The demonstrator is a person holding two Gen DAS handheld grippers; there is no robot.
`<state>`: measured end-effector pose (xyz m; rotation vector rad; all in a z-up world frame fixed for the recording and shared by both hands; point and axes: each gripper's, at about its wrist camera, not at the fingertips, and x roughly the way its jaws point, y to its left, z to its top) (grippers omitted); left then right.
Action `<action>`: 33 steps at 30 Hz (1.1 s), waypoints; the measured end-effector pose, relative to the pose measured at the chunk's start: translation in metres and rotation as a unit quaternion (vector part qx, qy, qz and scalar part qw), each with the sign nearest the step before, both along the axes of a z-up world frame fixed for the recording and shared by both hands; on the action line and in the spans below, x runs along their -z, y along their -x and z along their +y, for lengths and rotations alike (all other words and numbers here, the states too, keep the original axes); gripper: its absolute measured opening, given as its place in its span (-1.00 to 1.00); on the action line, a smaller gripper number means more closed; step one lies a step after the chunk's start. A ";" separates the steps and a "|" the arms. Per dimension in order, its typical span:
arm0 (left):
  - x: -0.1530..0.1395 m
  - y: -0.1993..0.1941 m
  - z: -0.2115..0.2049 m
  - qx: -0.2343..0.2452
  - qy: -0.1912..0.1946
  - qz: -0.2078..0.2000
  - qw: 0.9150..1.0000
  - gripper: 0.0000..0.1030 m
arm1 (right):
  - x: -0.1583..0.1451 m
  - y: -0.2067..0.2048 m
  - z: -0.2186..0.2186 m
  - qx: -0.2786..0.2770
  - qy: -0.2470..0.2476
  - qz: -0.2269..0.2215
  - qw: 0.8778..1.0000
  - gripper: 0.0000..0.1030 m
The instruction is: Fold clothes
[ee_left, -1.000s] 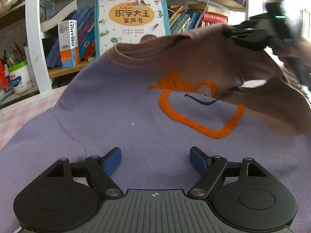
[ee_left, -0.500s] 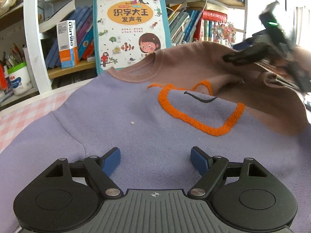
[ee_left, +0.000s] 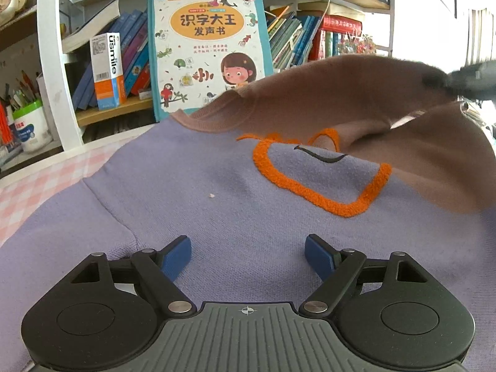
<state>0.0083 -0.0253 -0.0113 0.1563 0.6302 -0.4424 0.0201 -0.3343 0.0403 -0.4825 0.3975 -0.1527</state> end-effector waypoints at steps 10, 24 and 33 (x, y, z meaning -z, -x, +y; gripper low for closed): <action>-0.001 0.000 0.000 0.009 0.004 0.003 1.000 0.65 | -0.010 -0.124 -0.027 0.034 0.113 0.072 0.990 -0.76; 0.000 -0.001 -0.001 0.014 0.006 0.007 1.000 0.71 | 0.031 -0.157 -0.044 0.052 0.219 0.058 0.973 0.22; 0.003 -0.001 -0.003 0.022 0.001 0.005 1.000 0.72 | -0.020 -0.182 -0.088 0.071 0.150 0.083 0.983 0.32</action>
